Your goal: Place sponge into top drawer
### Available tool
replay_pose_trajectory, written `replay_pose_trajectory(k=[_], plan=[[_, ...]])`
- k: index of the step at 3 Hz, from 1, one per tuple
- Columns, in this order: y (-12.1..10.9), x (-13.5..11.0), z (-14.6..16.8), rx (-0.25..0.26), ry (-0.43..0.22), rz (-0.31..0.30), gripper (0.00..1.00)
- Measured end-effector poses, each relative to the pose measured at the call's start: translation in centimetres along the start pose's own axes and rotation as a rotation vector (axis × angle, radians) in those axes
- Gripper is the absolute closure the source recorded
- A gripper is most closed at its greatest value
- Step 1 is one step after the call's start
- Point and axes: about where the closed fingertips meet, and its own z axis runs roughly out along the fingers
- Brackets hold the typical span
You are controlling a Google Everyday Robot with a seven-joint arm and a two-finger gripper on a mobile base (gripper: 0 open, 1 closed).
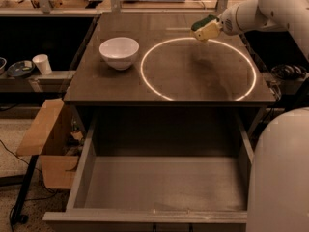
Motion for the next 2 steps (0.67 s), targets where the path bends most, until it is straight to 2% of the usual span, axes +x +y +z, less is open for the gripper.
replay_pose_trajectory(k=[2], plan=[[1.9, 0.9, -2.7, 0.001, 0.02, 0.031, 1.0]])
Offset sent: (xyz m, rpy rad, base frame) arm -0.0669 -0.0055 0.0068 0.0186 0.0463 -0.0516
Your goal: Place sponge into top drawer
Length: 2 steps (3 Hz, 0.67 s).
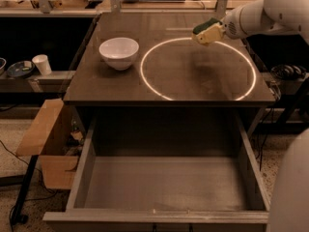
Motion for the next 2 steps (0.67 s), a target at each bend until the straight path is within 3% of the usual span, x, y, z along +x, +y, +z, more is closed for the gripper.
replay_pose_trajectory(k=[1, 2], plan=[[3.59, 1.49, -3.47, -0.008, 0.034, 0.041, 1.0], [4.41, 1.77, -4.24, -0.022, 0.029, 0.047, 1.0]])
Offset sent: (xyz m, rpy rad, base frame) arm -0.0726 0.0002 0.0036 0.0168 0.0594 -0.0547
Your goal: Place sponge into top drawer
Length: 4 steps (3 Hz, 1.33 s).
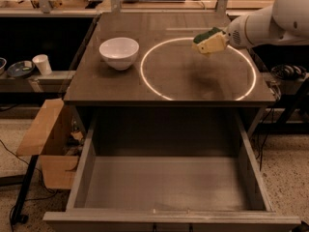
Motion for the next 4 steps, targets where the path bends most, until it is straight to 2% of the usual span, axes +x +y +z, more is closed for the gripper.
replay_pose_trajectory(k=[1, 2, 3, 4], plan=[[0.4, 0.9, -1.3, -0.012, 0.005, 0.003, 1.0], [1.5, 1.9, -2.9, -0.053, 0.007, 0.0, 1.0], [3.2, 2.7, -3.8, -0.147, 0.026, -0.013, 1.0], [3.2, 2.8, -3.9, -0.147, 0.026, -0.013, 1.0]])
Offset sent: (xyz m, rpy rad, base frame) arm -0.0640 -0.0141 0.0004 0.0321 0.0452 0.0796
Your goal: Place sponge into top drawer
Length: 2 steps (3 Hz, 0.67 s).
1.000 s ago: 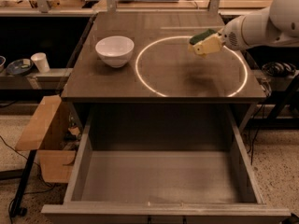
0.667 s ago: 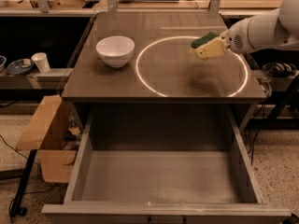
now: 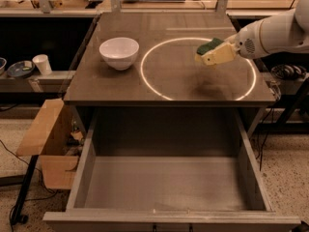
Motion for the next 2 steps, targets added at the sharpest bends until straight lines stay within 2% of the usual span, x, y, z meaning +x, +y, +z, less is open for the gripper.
replay_pose_trajectory(k=[1, 2], plan=[[0.8, 0.9, -1.1, -0.014, -0.009, -0.012, 1.0], [1.6, 1.9, -2.7, -0.051, -0.034, -0.033, 1.0]])
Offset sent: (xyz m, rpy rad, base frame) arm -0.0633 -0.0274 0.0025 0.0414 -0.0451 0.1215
